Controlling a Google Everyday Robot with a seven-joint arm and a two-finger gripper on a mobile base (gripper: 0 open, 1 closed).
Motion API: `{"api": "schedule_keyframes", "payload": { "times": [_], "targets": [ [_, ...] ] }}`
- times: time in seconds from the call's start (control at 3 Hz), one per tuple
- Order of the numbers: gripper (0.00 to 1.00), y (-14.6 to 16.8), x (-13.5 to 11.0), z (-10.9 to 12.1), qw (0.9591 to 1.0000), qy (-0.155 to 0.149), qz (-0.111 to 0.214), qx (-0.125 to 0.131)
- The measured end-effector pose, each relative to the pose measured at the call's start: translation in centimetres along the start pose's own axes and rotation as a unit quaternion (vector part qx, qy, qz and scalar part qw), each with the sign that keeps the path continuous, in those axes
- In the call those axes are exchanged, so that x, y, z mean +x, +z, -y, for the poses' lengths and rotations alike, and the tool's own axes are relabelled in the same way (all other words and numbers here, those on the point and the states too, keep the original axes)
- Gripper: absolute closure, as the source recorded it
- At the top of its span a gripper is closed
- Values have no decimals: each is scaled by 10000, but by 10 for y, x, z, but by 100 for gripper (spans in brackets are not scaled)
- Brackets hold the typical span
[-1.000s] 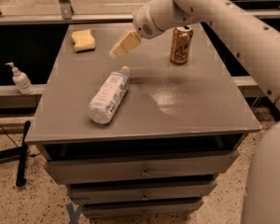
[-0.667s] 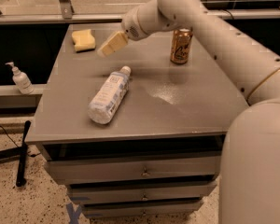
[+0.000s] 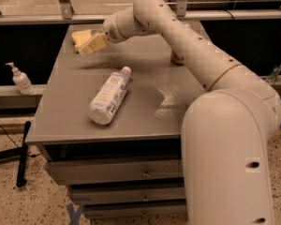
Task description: Move sponge near blue plastic bottle
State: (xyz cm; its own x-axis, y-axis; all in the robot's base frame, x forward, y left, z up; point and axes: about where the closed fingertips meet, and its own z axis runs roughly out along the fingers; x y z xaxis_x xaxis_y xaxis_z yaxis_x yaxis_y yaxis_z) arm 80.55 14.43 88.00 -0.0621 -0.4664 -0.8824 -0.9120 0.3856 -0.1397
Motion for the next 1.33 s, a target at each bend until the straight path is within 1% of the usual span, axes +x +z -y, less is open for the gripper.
{"api": "schedule_keyframes", "payload": {
  "times": [0.33, 0.67, 1.0, 1.33],
  "targets": [
    [0, 30, -1, -7, 9998, 172, 31, -103],
    [0, 52, 0, -10, 9993, 348, 49, -136],
    [16, 63, 4, -9, 9988, 479, 98, -66],
    [39, 68, 7, -6, 9984, 543, 140, 8]
  ]
}}
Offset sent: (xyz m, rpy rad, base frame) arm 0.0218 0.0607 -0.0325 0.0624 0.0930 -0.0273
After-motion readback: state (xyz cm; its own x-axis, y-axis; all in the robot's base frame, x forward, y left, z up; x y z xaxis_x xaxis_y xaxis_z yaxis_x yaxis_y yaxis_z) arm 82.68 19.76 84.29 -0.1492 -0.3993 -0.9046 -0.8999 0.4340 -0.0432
